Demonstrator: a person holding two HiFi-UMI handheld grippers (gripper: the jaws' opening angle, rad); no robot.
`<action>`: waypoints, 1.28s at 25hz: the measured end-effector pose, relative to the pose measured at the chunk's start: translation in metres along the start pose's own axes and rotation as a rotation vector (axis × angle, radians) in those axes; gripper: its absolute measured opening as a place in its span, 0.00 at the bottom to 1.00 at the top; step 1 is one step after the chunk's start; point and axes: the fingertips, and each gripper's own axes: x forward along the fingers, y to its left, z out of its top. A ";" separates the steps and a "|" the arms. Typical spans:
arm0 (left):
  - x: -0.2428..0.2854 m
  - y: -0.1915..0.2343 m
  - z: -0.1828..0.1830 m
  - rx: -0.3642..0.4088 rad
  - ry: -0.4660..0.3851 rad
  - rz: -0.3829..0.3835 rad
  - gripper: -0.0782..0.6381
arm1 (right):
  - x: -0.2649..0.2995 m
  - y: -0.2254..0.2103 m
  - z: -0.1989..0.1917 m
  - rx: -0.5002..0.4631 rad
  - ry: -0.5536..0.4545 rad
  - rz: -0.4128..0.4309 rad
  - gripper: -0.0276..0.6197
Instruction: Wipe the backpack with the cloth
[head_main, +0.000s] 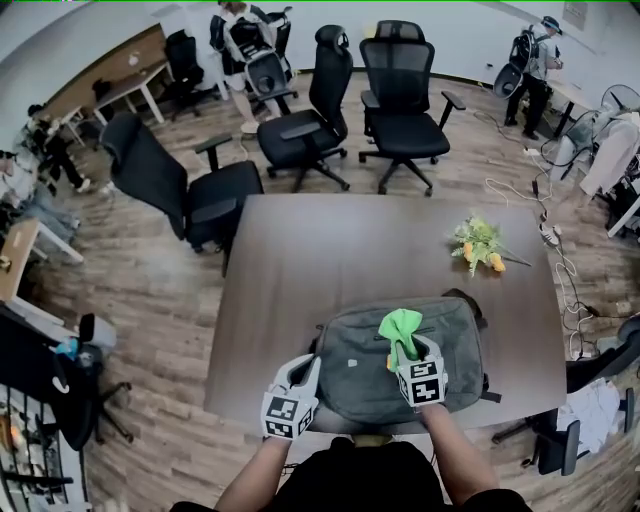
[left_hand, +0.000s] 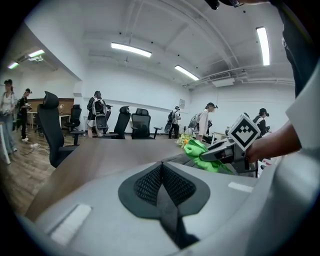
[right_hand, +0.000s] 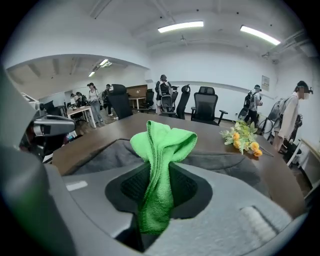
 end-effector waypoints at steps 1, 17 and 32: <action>-0.003 0.003 -0.003 -0.005 0.003 0.004 0.13 | 0.004 0.009 -0.002 0.005 0.008 0.013 0.21; -0.054 0.060 -0.040 -0.059 0.043 0.117 0.13 | 0.031 0.159 -0.009 -0.028 0.047 0.276 0.21; -0.062 0.063 -0.029 -0.038 0.028 0.075 0.13 | 0.037 0.123 -0.019 -0.070 0.108 0.159 0.21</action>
